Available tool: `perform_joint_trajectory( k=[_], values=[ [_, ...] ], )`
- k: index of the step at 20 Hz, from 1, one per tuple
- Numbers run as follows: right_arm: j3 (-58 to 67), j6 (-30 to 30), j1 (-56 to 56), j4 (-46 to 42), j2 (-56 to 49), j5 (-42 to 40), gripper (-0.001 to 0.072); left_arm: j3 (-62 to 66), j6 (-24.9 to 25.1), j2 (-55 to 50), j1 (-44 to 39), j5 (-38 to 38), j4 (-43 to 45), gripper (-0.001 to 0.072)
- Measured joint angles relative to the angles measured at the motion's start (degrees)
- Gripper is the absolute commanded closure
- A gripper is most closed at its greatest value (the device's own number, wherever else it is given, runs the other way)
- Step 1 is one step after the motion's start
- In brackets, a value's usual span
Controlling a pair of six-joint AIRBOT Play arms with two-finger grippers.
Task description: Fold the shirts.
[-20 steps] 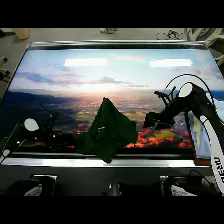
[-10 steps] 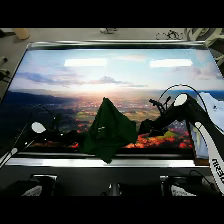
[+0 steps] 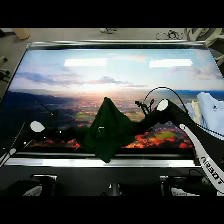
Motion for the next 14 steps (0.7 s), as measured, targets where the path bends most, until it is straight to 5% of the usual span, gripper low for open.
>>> perform_joint_trajectory(
  k=[4, 9, 14],
  values=[
    [11.04, 0.00, -4.39, -6.03, 6.60, 1.42, 0.0692, 12.79, 0.63, 7.48, 5.38, -0.74, 4.76, 0.0684],
    [36.17, -0.07, -10.54, -14.64, 21.53, -4.44, 0.0692, 46.51, 0.09, 16.76, 17.49, -0.02, 12.76, 0.0684],
    [46.86, 1.14, -11.98, -20.90, 31.95, -7.21, 0.0691, 68.81, -1.16, 20.87, 25.53, -0.17, 14.67, 0.0683]
  ],
)
